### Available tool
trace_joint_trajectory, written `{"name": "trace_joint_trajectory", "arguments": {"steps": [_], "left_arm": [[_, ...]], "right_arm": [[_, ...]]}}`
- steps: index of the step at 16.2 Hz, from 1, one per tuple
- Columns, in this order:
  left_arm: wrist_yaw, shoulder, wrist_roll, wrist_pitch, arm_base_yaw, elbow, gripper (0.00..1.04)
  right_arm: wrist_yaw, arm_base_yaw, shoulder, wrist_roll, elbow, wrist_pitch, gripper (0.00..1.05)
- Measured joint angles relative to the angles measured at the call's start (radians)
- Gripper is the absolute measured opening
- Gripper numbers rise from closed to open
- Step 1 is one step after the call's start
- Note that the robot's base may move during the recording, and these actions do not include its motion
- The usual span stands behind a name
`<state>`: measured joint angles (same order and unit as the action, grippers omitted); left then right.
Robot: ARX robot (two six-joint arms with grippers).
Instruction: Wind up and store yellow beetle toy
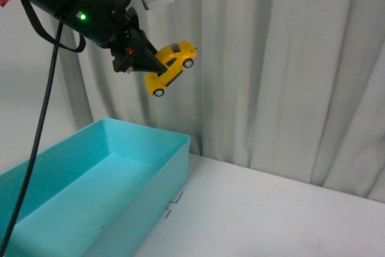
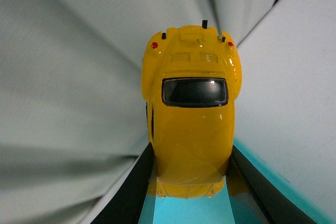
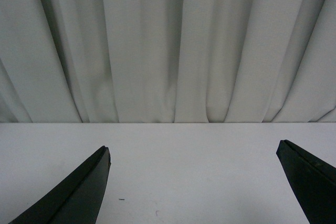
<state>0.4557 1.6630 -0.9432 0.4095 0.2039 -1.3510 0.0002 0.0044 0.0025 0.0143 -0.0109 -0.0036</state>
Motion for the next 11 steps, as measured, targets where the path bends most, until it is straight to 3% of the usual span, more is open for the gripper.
{"name": "trace_joint_trajectory", "arguments": {"steps": [2,5,11], "left_arm": [[-0.061,-0.039,0.101,-0.004,0.087,0.037,0.32],[-0.232,-0.030,0.258,0.087,0.200,0.103,0.32],[-0.360,0.079,0.320,0.057,0.219,0.165,0.32]], "right_arm": [[0.000,0.000,0.000,0.000,0.000,0.000,0.98],[0.000,0.000,0.000,0.000,0.000,0.000,0.98],[0.000,0.000,0.000,0.000,0.000,0.000,0.98]]}}
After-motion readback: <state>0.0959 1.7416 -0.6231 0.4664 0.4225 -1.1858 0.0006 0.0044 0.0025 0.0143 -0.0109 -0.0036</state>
